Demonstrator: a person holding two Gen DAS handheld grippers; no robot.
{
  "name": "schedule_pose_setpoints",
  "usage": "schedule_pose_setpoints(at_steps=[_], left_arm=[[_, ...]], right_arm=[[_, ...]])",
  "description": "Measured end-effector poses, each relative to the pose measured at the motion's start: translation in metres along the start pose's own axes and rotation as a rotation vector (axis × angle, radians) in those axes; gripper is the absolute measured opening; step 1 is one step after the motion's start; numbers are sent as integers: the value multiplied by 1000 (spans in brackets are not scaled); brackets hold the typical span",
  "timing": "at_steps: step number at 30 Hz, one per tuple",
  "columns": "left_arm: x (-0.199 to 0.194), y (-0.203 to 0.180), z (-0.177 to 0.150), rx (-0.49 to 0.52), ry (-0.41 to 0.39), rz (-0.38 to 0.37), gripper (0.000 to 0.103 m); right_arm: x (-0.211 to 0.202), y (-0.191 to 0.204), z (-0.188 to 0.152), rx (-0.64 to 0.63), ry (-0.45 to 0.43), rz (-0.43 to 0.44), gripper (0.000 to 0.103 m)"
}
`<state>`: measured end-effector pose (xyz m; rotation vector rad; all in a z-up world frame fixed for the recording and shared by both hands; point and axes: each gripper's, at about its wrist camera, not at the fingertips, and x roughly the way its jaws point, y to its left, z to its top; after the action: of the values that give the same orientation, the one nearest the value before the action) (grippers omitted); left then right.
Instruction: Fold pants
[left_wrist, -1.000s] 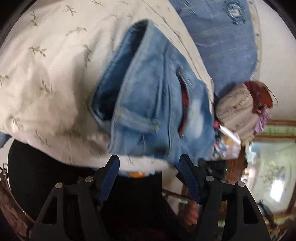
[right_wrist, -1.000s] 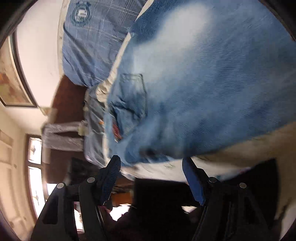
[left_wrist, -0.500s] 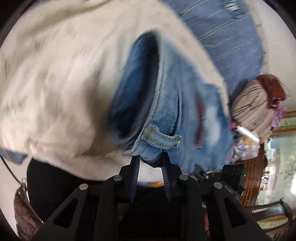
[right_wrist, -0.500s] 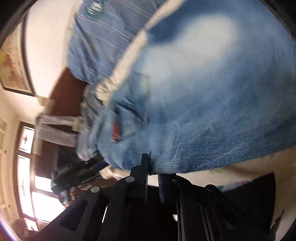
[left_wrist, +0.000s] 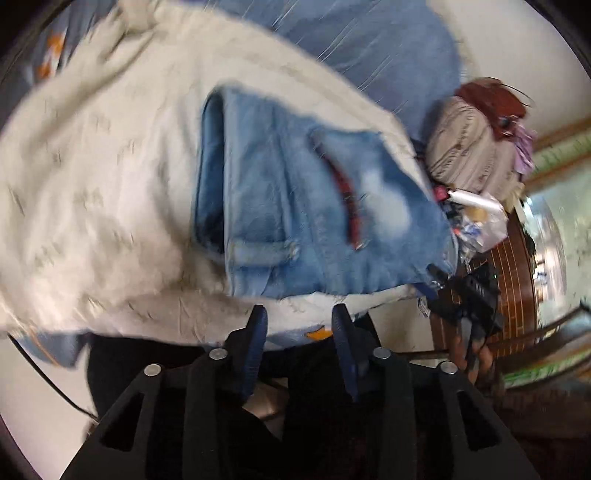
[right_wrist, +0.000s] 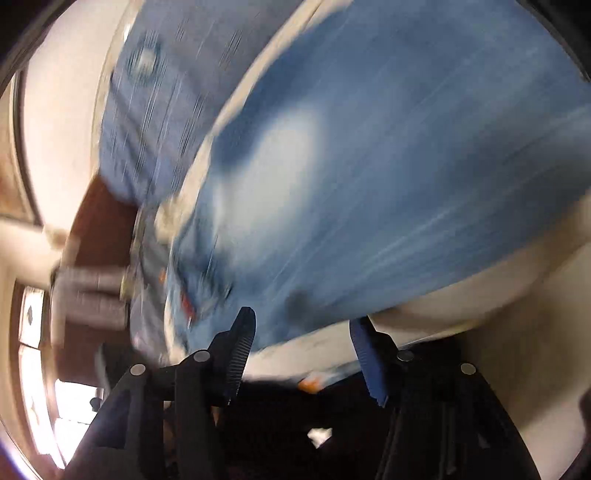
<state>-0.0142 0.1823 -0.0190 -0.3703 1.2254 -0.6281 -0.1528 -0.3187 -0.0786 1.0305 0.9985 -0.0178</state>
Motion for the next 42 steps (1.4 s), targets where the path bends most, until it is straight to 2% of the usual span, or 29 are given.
schedule_pose_setpoints(at_steps=[2, 3, 5, 8, 9, 11, 14, 15, 16, 17, 20, 21, 24, 25, 27, 29, 30, 31, 33, 35, 37, 40, 42], left_arm=[[-8, -7, 11, 8, -60, 50, 53], [-11, -6, 15, -4, -84, 69, 56], [-6, -1, 31, -75, -93, 94, 57], [16, 1, 52, -168, -57, 90, 56], [29, -3, 56, -188, -49, 102, 56], [52, -3, 65, -219, -18, 131, 55], [73, -7, 71, -237, 18, 176, 55], [74, -10, 72, -232, 15, 190, 55], [72, -14, 73, -221, 10, 202, 55], [71, -17, 75, -213, 3, 214, 55], [78, -21, 80, -234, 2, 251, 56], [85, -19, 81, -259, 9, 267, 57], [91, -18, 82, -277, 13, 291, 59], [92, -19, 82, -269, 14, 296, 59], [87, -24, 80, -242, 28, 316, 55], [71, -29, 72, -183, 53, 294, 53], [64, -36, 69, -141, 56, 282, 53], [55, -47, 66, -89, 48, 280, 54], [40, -69, 65, 4, 19, 295, 54], [34, -97, 72, 95, -10, 307, 55], [42, -131, 87, 176, -23, 285, 57], [68, -174, 108, 267, 13, 273, 58], [97, -202, 125, 321, 56, 267, 58]], right_arm=[[-41, -22, 23, 59, -157, -55, 55], [-57, -29, 34, 69, -222, -81, 56], [-88, -39, 64, 65, -368, -136, 57], [-112, -44, 106, 34, -507, -220, 68], [-112, -46, 124, 16, -516, -237, 73], [-104, -48, 147, -6, -509, -288, 74], [-73, -44, 177, -70, -440, -449, 74], [-69, -45, 182, -106, -404, -465, 57], [-73, -49, 183, -141, -384, -463, 11], [-71, -40, 186, -178, -369, -461, 13], [-78, -23, 190, -244, -449, -472, 13], [-76, -26, 195, -232, -445, -483, 13], [-43, -55, 211, -184, -336, -577, 18], [-43, -53, 208, -209, -374, -586, 22], [-57, -50, 200, -184, -419, -534, 30], [-91, -58, 180, -97, -502, -389, 32], [-104, -63, 172, -69, -535, -348, 43], [-119, -67, 158, -40, -579, -316, 52], [-144, -83, 129, 5, -638, -303, 55], [-155, -102, 99, 67, -654, -272, 55], [-158, -119, 77, 129, -646, -225, 55], [-145, -144, 56, 216, -615, -132, 55], [-135, -151, 49, 244, -600, -112, 55]])
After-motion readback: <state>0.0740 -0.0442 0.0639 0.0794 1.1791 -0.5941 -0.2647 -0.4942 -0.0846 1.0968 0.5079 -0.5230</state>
